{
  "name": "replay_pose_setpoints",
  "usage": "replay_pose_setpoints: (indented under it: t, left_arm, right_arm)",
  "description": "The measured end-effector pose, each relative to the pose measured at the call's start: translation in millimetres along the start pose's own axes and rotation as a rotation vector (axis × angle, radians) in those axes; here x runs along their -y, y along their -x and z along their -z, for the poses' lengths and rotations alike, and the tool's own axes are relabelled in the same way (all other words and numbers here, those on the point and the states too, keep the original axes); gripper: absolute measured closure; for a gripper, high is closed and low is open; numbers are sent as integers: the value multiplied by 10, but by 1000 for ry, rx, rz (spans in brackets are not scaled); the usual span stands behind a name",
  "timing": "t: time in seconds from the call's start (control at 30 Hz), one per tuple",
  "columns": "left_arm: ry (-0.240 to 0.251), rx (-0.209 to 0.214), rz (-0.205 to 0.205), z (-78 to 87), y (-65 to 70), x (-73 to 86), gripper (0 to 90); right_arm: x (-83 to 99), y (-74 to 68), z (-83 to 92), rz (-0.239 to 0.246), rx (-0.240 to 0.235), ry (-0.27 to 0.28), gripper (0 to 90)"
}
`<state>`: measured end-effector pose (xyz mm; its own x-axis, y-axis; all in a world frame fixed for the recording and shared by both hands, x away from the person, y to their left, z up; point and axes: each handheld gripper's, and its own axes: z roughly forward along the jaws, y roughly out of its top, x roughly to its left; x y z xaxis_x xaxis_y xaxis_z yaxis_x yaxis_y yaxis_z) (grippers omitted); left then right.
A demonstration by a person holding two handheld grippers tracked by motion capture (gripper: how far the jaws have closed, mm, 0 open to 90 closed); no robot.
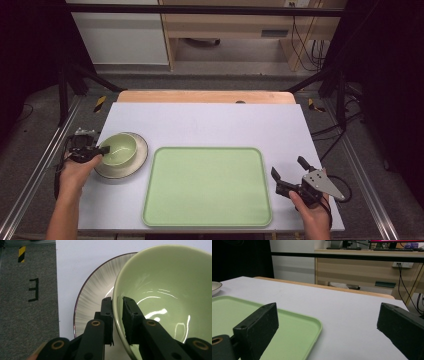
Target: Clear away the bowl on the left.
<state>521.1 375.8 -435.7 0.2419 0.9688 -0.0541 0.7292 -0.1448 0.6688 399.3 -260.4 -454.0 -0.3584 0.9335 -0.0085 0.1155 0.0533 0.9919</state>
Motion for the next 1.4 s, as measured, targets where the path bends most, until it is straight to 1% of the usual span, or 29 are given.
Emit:
replay_pose_setpoints:
  t: [0.23,0.43,0.57,0.6,0.63,0.77,0.8,0.93,0.97,1.0,1.1,1.13,1.17,1.27,1.33,1.37,1.4]
  left_arm:
    - [-17,3,2,-6,1,2,792]
    - [-17,6,11,-13,0,5,798]
    - [-11,18,15,-15,-5,8,814]
    - [-6,25,24,-16,-6,9,816]
    - [-11,28,23,-12,-13,9,818]
    - [-3,40,34,-13,-21,13,823]
    - [3,53,45,-13,-34,18,825]
    - [12,63,52,-8,-53,25,829]
    - [30,73,67,5,-63,25,831]
    - [35,74,72,19,-67,21,832]
    - [43,67,72,39,-70,15,832]
    - [51,69,80,59,-71,13,832]
    - [73,84,72,49,-84,8,832]
    - [69,84,76,55,-83,7,830]
    - [74,87,80,51,-80,6,830]
    - [61,88,99,67,-67,12,830]
    - [56,91,98,68,-66,10,829]
  right_arm:
    - [2,1,-2,-1,-2,-2,41]
    - [5,-5,-7,-1,-5,-3,41]
    - [8,-8,-12,1,-6,-5,41]
    - [9,-9,-12,0,-6,-5,41]
    - [9,-10,-12,-1,-7,-6,41]
    - [13,-11,-14,0,-8,-10,41]
    - [15,-9,-16,3,-10,-9,41]
    - [18,-15,-22,2,-10,-13,41]
    - [17,-20,-26,1,-10,-13,41]
    - [15,-21,-22,3,-10,-17,41]
    - [17,-19,-18,5,-11,-16,41]
    - [18,-13,-17,6,-12,-14,41]
    - [18,-11,-17,5,-12,-14,41]
    - [18,-6,-14,8,-11,-15,41]
    - [17,-3,-10,6,-10,-15,41]
    - [17,-2,-10,5,-9,-15,41]
    - [18,-1,-12,5,-9,-15,41]
